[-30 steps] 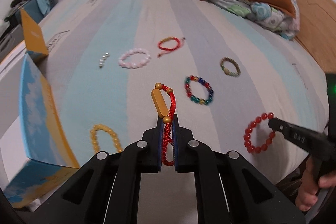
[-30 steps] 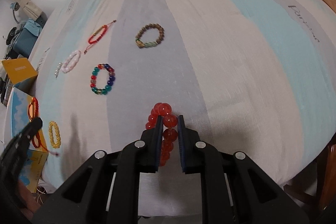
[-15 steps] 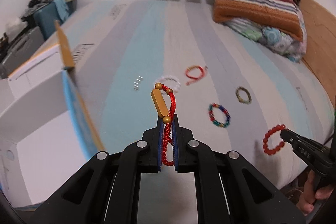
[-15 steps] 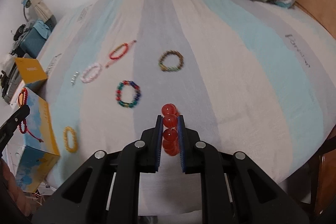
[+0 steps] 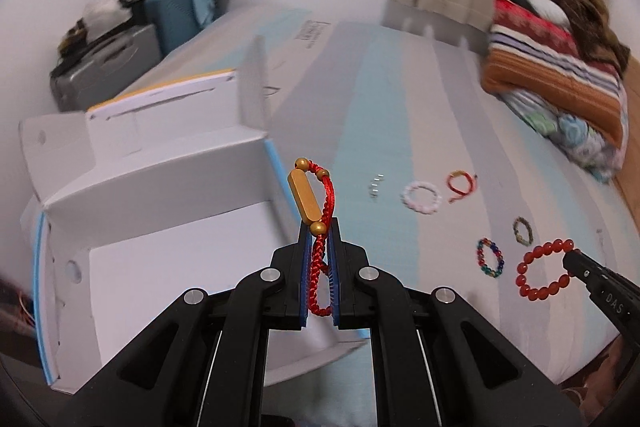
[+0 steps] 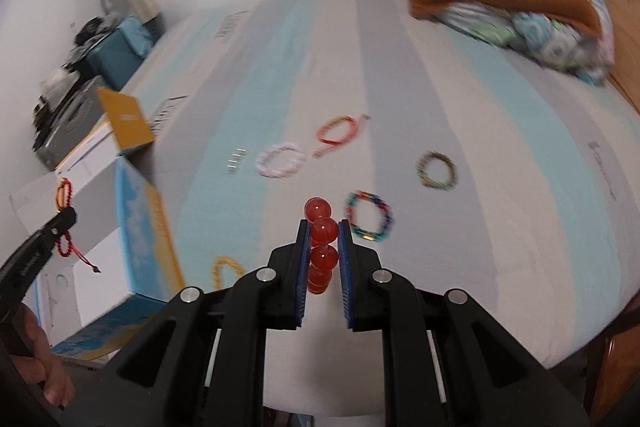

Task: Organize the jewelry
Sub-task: 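Carry both bracelets into the white box and open both tools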

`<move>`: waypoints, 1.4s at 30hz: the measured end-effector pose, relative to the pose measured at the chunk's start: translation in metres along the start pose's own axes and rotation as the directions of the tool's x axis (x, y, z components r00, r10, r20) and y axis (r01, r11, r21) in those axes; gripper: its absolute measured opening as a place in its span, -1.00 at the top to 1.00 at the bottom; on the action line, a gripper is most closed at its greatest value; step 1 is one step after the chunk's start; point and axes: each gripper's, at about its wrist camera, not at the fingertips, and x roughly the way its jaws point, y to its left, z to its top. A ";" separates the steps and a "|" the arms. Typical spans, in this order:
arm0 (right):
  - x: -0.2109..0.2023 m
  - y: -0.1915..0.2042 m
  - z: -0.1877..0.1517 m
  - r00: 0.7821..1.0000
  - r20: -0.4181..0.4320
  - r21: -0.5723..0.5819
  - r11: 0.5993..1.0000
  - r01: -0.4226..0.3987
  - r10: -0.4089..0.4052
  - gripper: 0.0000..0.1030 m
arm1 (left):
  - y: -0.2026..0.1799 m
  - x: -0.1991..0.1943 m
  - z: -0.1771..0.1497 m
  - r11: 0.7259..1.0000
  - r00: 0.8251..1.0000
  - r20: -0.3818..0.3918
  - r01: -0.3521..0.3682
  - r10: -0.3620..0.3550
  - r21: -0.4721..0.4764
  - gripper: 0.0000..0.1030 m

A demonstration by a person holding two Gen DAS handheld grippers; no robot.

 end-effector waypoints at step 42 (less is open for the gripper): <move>0.109 0.296 -0.067 0.952 -0.283 -0.402 0.886 -0.230 0.118 0.75 | 0.231 0.063 -0.056 0.911 0.922 -0.348 -0.282 0.170 -0.301 0.78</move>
